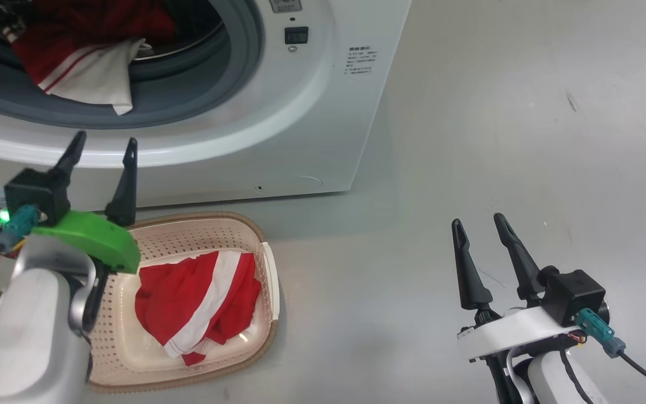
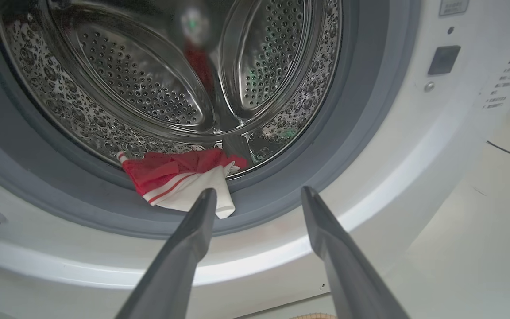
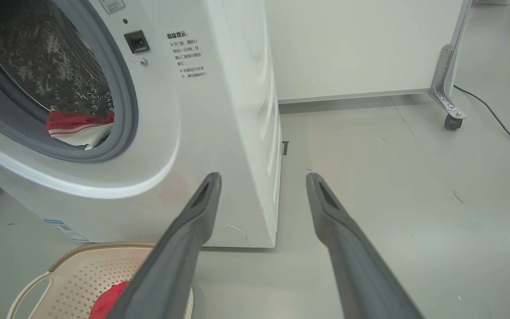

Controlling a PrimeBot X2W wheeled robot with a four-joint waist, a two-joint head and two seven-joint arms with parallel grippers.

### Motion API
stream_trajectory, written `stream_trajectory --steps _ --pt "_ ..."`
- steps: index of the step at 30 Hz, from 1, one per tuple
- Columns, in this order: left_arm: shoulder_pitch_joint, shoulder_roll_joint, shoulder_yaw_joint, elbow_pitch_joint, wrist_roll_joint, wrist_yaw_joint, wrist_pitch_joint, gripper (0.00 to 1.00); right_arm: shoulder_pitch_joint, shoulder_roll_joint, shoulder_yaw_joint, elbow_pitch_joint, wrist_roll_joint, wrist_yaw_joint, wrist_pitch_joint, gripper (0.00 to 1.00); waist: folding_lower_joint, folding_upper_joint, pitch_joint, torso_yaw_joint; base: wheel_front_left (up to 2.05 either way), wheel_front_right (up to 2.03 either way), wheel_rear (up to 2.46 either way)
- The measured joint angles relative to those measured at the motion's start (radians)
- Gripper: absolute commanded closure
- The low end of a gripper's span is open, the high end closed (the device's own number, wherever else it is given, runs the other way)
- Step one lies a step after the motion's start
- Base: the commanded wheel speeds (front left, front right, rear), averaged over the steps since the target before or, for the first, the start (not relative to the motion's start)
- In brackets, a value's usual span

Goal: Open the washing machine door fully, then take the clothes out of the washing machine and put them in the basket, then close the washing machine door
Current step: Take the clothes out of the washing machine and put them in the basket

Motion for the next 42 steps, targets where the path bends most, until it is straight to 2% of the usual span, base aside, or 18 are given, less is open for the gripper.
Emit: stream_trajectory --steps 5,14,20,28,38,42 --pt "-0.103 0.044 0.009 0.035 0.01 0.008 0.07 0.0 -0.027 0.002 0.015 0.004 0.001 0.008 0.0 0.0 0.0 0.0 0.048 -0.041 0.0 0.0 0.0" --pt "-0.248 0.147 0.011 0.149 0.09 0.028 0.201 0.0 -0.071 0.007 0.054 0.027 0.013 0.009 0.0 0.0 0.0001 0.0 0.119 -0.122 0.0 0.0 0.0" --pt "-0.338 0.176 0.007 0.214 0.129 0.048 0.271 0.0 -0.092 0.008 0.073 0.038 0.023 0.009 0.0 0.0 0.0001 0.0 0.157 -0.17 0.0 0.0 0.0" --pt "-0.432 0.243 0.007 0.281 0.177 0.066 0.351 0.0 -0.132 0.01 0.101 0.022 0.084 0.008 0.0 0.0 0.0 0.0 0.2 -0.222 0.0 0.0 0.0" --pt "-0.5 0.252 0.0 0.348 0.181 0.066 0.409 0.0 -0.154 0.01 0.118 0.007 0.118 -0.003 0.0 0.0 0.0 0.0 0.244 -0.266 0.0 0.0 0.0" --pt "-0.51 0.263 -0.014 0.38 0.209 0.068 0.418 0.0 -0.159 0.011 0.122 0.005 0.123 -0.019 0.0 0.0 0.0 0.0 0.254 -0.278 0.0 0.0 0.0"
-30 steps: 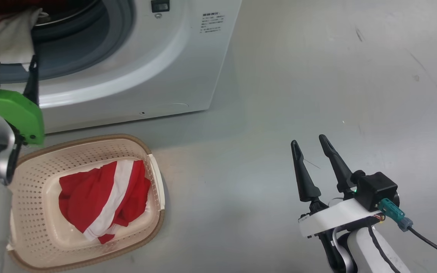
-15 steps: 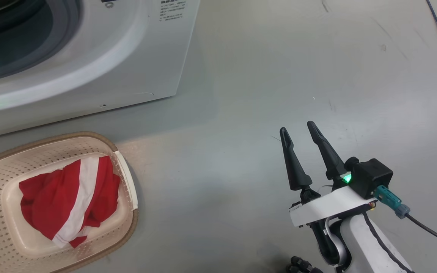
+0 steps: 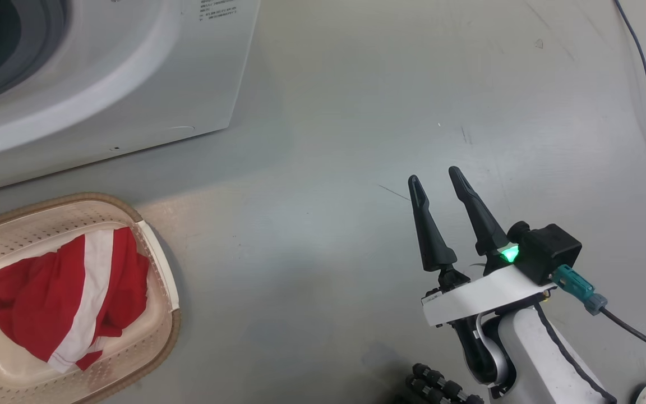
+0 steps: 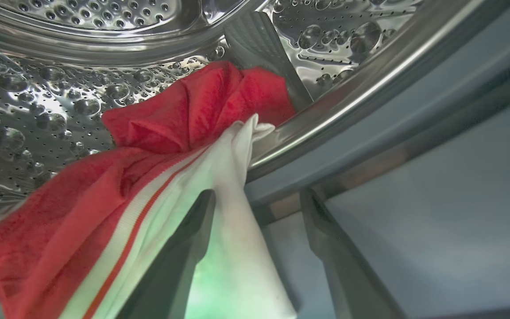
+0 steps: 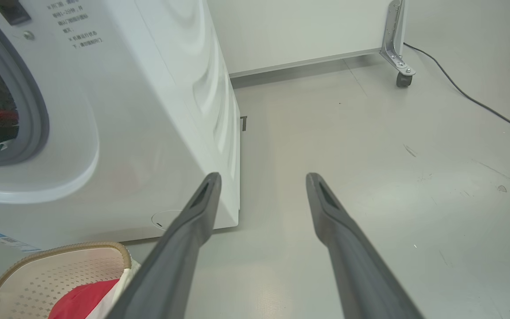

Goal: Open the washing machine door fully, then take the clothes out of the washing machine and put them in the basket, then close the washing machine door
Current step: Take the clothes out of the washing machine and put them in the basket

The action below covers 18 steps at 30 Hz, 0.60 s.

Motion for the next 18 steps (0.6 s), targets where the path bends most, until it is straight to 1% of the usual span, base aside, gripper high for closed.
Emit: stream_trajectory --steps 7,9,13,14,18 --pt "-0.042 0.035 -0.005 0.037 0.036 0.021 0.01 0.0 -0.011 0.0 0.006 -0.004 0.004 -0.009 0.0 0.0 0.0 0.0 0.009 -0.008 0.0 0.0 0.0" --pt "-0.051 0.039 -0.006 0.046 0.044 0.029 0.011 0.0 -0.011 0.0 0.007 -0.004 0.005 -0.01 0.0 0.0 0.0 0.0 0.011 -0.009 0.0 0.0 0.0" --pt "-0.06 0.044 -0.006 0.064 0.051 0.03 0.018 0.0 -0.012 0.0 0.011 -0.004 0.012 -0.012 0.0 0.0 0.0 0.0 0.014 -0.01 0.0 0.0 0.0" --pt "-0.063 0.045 -0.007 0.067 0.051 0.033 0.018 0.0 -0.013 0.0 0.012 -0.004 0.012 -0.018 0.0 0.0 0.0 0.0 0.014 -0.011 0.0 0.0 0.0" --pt "-0.078 0.05 -0.009 0.084 0.052 0.037 0.018 0.0 -0.016 0.0 0.012 -0.005 0.014 -0.019 0.0 0.0 0.0 0.0 0.016 -0.01 0.0 0.0 0.0"
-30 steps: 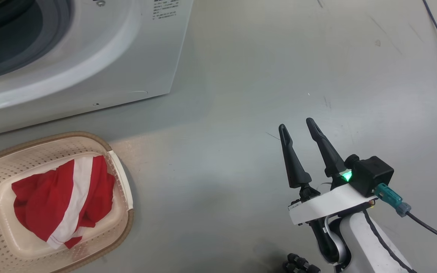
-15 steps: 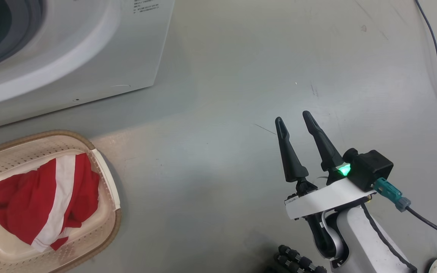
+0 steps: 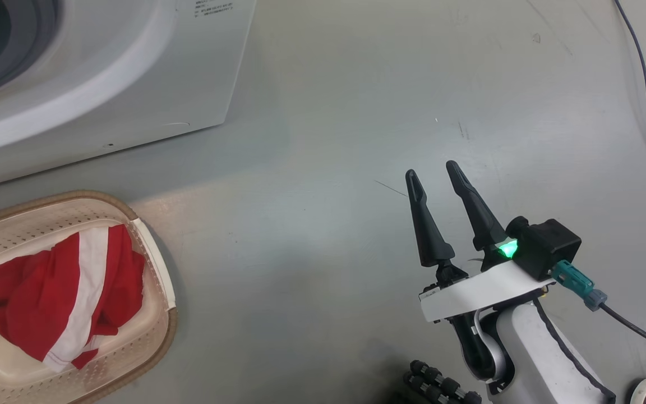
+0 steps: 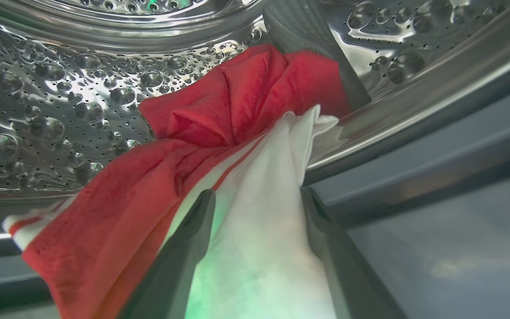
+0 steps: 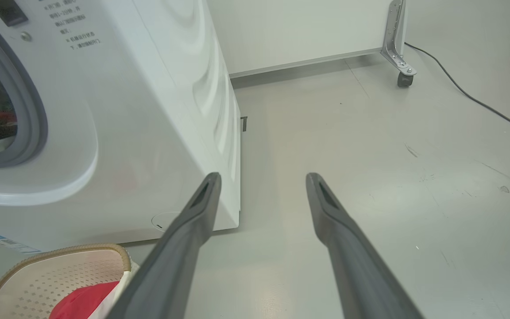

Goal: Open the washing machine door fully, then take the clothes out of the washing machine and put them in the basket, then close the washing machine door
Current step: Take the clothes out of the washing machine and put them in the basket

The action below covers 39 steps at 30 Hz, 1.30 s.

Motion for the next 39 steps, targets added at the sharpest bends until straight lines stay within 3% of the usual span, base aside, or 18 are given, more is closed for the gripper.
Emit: stream_trajectory --steps 10,11,12,13,26,39 --pt "-0.029 0.002 -0.014 0.029 0.008 0.0 0.001 0.0 -0.016 0.0 0.002 -0.001 0.0 -0.008 0.0 0.0 0.0 0.0 0.007 0.005 0.0 0.0 0.0" --pt "-0.031 0.001 -0.014 0.033 0.008 -0.001 0.001 0.37 -0.016 0.0 0.003 -0.001 0.0 -0.008 0.0 0.0 0.0 0.0 0.007 0.005 0.0 0.0 0.0" --pt "-0.033 0.001 -0.014 0.037 0.007 -0.001 0.002 0.81 -0.016 0.0 0.003 -0.001 0.0 -0.008 0.0 0.0 0.0 0.0 0.007 0.006 0.0 0.0 0.0" --pt "-0.039 -0.005 -0.017 0.044 0.007 -0.001 0.002 1.0 -0.016 0.0 0.003 -0.001 0.0 -0.008 0.0 0.0 0.0 0.0 0.007 0.007 0.0 0.0 0.0" --pt "-0.04 -0.027 -0.017 0.097 -0.004 -0.001 -0.058 1.0 -0.024 0.0 -0.005 0.012 -0.003 -0.01 0.0 0.0 0.0 0.0 -0.031 0.022 0.0 0.0 0.0" --pt "-0.023 -0.139 0.016 0.106 -0.095 -0.021 -0.265 1.0 -0.024 0.0 -0.046 0.04 -0.033 -0.01 0.0 0.0 -0.0001 0.0 -0.115 0.061 0.0 0.0 0.0"
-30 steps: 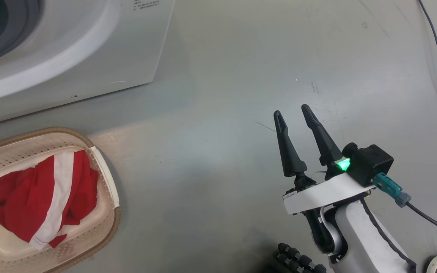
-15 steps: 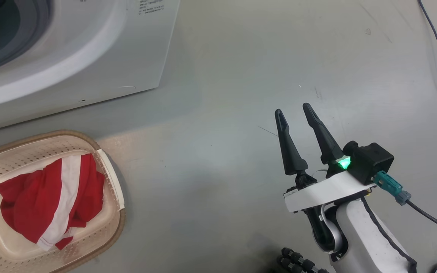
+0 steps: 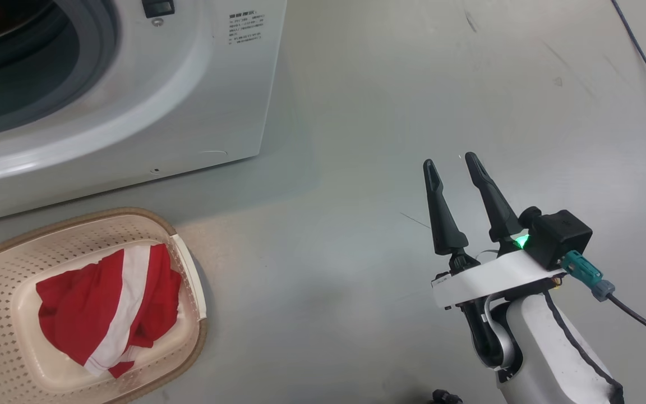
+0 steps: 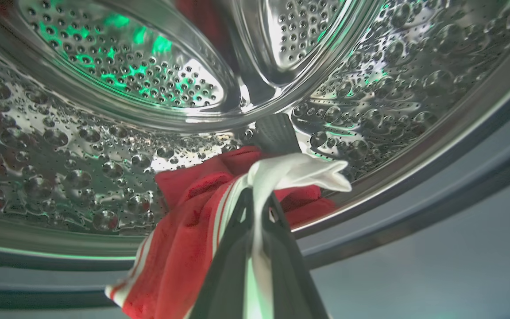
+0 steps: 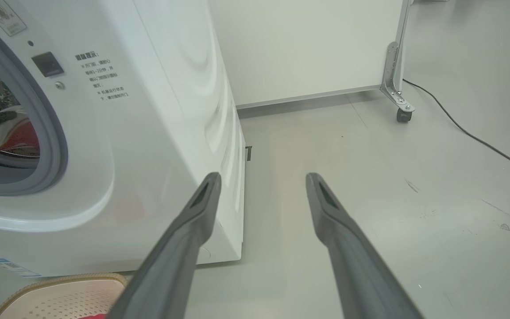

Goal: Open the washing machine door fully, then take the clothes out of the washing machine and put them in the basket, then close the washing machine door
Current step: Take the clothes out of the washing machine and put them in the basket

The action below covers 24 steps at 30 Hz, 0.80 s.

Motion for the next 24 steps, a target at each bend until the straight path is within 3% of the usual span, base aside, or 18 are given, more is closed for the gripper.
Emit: stream_trajectory --steps 17,24 --pt "0.161 -0.116 -0.008 0.027 -0.058 -0.07 -0.28 1.0 0.053 -0.001 -0.043 0.043 -0.044 0.005 0.0 0.0 0.0 0.0 -0.162 0.09 0.0 0.0 0.0" --pt "0.223 -0.141 -0.016 0.033 -0.08 -0.078 -0.342 1.0 0.09 -0.001 -0.053 0.052 -0.051 0.012 0.0 0.0 0.0 0.0 -0.226 0.12 0.0 0.0 0.0"
